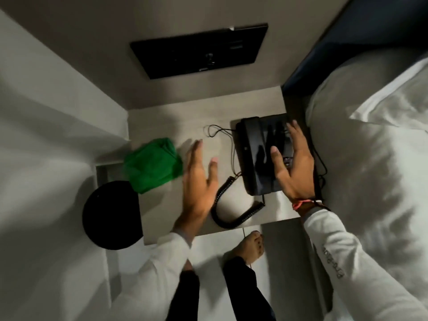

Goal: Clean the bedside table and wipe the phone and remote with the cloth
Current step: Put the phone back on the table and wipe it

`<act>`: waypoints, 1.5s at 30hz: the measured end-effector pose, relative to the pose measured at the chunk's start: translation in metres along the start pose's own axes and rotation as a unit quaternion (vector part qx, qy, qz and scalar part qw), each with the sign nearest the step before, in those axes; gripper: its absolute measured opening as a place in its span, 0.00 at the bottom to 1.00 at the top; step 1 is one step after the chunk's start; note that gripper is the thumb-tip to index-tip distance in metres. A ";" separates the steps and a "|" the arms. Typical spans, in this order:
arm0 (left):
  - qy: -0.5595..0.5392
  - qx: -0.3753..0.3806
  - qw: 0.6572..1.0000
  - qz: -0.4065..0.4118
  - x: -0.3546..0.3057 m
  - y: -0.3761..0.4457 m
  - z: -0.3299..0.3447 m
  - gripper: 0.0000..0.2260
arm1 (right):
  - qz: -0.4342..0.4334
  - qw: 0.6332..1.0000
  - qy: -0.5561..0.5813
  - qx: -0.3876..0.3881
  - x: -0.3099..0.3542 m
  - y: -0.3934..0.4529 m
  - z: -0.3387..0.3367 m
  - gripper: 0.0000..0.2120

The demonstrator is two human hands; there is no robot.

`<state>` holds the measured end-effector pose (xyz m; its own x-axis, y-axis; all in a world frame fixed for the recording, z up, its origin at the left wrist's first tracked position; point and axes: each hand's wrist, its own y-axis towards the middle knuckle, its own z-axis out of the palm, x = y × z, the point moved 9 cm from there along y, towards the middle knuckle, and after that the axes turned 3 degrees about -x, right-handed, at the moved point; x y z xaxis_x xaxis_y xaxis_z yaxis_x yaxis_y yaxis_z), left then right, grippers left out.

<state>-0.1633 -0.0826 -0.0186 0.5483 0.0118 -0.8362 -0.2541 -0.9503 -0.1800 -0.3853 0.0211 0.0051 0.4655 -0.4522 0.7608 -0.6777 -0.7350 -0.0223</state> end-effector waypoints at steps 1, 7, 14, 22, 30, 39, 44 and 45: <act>0.055 -0.024 0.998 0.029 0.004 0.007 -0.027 0.23 | -0.030 1.000 -0.007 0.006 0.018 -0.003 0.009 0.27; 0.184 -0.069 0.980 -0.024 0.087 0.053 -0.153 0.17 | -0.048 0.984 -0.026 0.170 0.102 -0.023 0.146 0.22; -0.042 0.010 0.979 -0.200 0.151 0.065 -0.145 0.21 | 0.186 0.955 -0.014 0.229 0.092 -0.036 0.243 0.40; -0.237 0.109 0.941 -0.218 0.122 0.036 -0.137 0.17 | 0.337 0.813 0.340 0.331 0.082 -0.095 0.231 0.21; -0.118 0.112 0.986 -0.047 0.056 0.046 -0.068 0.13 | 0.232 0.873 0.389 0.182 0.061 -0.079 0.092 0.17; 0.375 0.104 0.897 0.212 0.020 0.037 0.016 0.25 | -0.083 0.957 -0.236 0.148 0.036 0.005 0.040 0.41; 0.397 0.162 0.870 0.243 0.024 0.032 0.055 0.30 | -0.099 0.970 -0.212 0.067 0.033 0.010 0.023 0.39; 0.410 0.175 0.860 0.249 0.026 0.031 0.064 0.31 | -0.100 0.974 -0.201 0.036 0.037 0.017 0.021 0.36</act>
<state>-0.2076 -0.0922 -0.0790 0.6432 -0.7288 -0.2349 -0.7654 -0.6205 -0.1707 -0.3675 -0.0185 0.0186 0.7790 -0.4475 0.4393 -0.5157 -0.8557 0.0428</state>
